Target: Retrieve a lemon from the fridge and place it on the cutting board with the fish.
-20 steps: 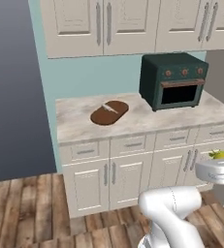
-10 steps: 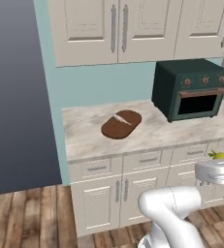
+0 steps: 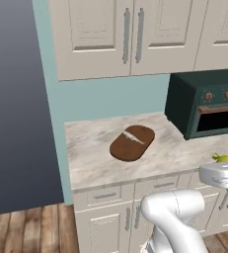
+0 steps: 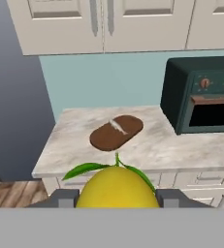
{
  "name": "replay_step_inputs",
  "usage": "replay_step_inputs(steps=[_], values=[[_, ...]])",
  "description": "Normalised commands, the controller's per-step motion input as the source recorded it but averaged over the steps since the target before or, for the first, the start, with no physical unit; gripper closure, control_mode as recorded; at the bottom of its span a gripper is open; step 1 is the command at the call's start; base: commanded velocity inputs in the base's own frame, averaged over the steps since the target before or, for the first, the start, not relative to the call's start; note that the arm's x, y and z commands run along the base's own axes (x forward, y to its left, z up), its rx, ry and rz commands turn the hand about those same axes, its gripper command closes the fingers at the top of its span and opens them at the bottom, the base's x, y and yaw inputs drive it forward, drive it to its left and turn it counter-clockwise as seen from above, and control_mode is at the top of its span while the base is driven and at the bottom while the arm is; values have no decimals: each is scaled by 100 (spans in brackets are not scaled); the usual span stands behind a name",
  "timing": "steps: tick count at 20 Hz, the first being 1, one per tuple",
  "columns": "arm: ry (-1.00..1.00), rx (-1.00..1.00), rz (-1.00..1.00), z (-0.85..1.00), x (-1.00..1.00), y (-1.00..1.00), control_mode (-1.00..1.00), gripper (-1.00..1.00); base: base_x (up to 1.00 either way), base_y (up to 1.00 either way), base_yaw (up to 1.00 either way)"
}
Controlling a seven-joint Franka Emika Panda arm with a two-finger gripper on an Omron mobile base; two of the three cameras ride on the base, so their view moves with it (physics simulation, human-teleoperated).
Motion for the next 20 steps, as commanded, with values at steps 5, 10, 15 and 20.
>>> replay_step_inputs(steps=[5,10,15,20], values=[[0,0,0,0,0,0,100,100,48,21,0],[0,0,0,0,0,0,100,100,43,21,0],[0,0,0,0,13,3,-100,100,11,6,0],[14,0,0,-9,18,0,-100,100,0,0,0]])
